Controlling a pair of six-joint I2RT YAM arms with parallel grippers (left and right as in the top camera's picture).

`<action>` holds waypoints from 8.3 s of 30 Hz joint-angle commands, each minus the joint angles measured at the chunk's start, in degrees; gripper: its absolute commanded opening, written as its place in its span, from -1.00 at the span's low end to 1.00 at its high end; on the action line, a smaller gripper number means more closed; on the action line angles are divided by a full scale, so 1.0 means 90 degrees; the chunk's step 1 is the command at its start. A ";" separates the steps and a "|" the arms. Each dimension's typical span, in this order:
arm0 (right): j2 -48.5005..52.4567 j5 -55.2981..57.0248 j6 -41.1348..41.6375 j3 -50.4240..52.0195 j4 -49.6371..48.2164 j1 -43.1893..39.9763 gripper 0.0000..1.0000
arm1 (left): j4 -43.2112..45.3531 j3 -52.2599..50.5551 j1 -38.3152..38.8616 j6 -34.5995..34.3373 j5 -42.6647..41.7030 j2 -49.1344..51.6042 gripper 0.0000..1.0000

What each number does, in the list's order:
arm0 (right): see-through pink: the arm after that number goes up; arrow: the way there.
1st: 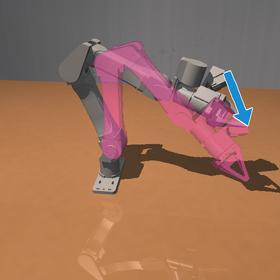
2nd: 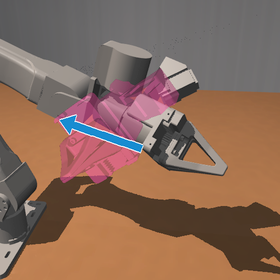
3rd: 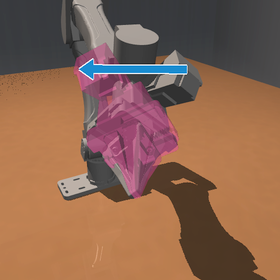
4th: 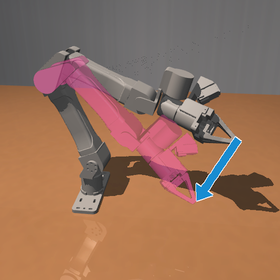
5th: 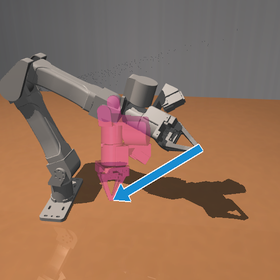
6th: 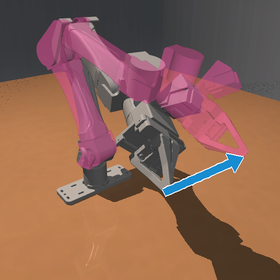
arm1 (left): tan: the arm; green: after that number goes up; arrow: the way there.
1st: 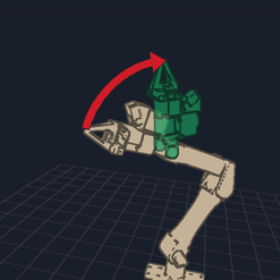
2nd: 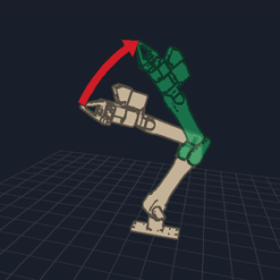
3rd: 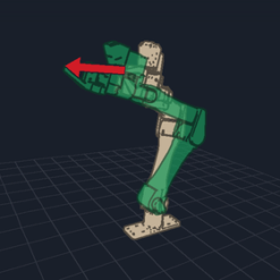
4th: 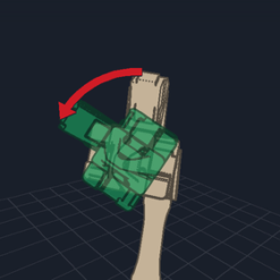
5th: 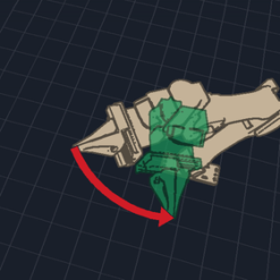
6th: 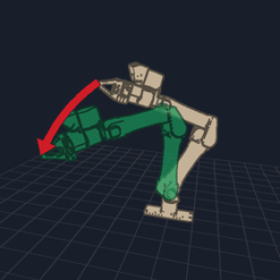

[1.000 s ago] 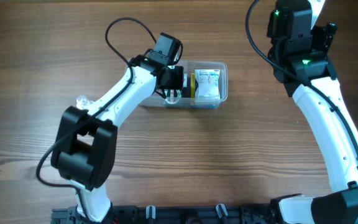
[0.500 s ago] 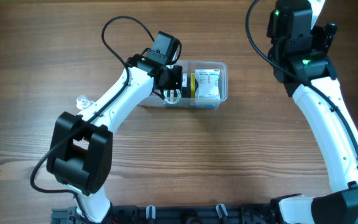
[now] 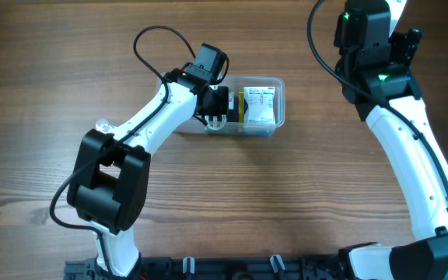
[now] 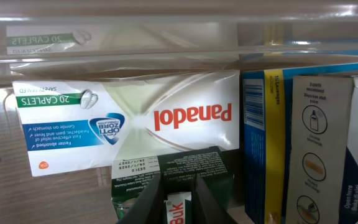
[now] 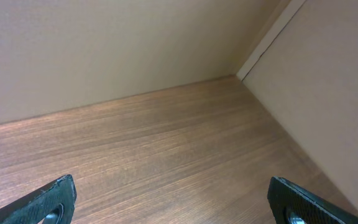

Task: Pack container
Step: 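Open the left gripper to release the tin, then raise the left arm and move it to the white lotion bottle, then grasp the white lotion bottle with the left gripper and lift it, then carry the lotion bottle right over the container's left end, then lower the lotion bottle upright into the container's left end and release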

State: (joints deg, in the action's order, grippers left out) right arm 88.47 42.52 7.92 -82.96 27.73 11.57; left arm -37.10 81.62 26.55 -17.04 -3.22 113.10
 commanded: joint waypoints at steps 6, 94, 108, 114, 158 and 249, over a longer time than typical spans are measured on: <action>0.0083 0.0126 0.0121 -0.0019 -0.0019 0.0010 0.99 | -0.0005 0.0051 0.0046 0.0007 -0.0002 0.0481 -0.66; 0.0083 0.0126 0.0121 -0.0019 -0.0019 0.0010 0.99 | -0.3082 -0.0510 -0.3655 0.0695 0.0979 -0.1445 0.64; 0.0083 0.0126 0.0121 -0.0019 -0.0019 0.0010 0.99 | -0.2744 -0.0512 -0.3653 0.0313 0.0551 -0.1277 0.47; 0.0083 0.0126 0.0119 -0.0019 -0.0019 0.0010 0.99 | -0.2686 -0.0634 -0.3653 0.0289 0.0527 -0.1253 0.47; 0.0083 0.0126 0.0121 -0.0019 -0.0019 0.0010 0.99 | -0.1520 -0.1064 -0.3655 0.0204 0.0486 -0.1280 -0.59; 0.0083 0.0129 0.0119 -0.0019 -0.0019 0.0010 1.00 | -0.1780 0.0823 -0.1003 0.0797 0.0712 -0.0321 -0.70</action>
State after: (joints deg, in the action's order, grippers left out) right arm 88.47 42.52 7.92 -82.96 27.73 11.57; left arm -53.74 88.18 17.52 -8.95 1.91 109.51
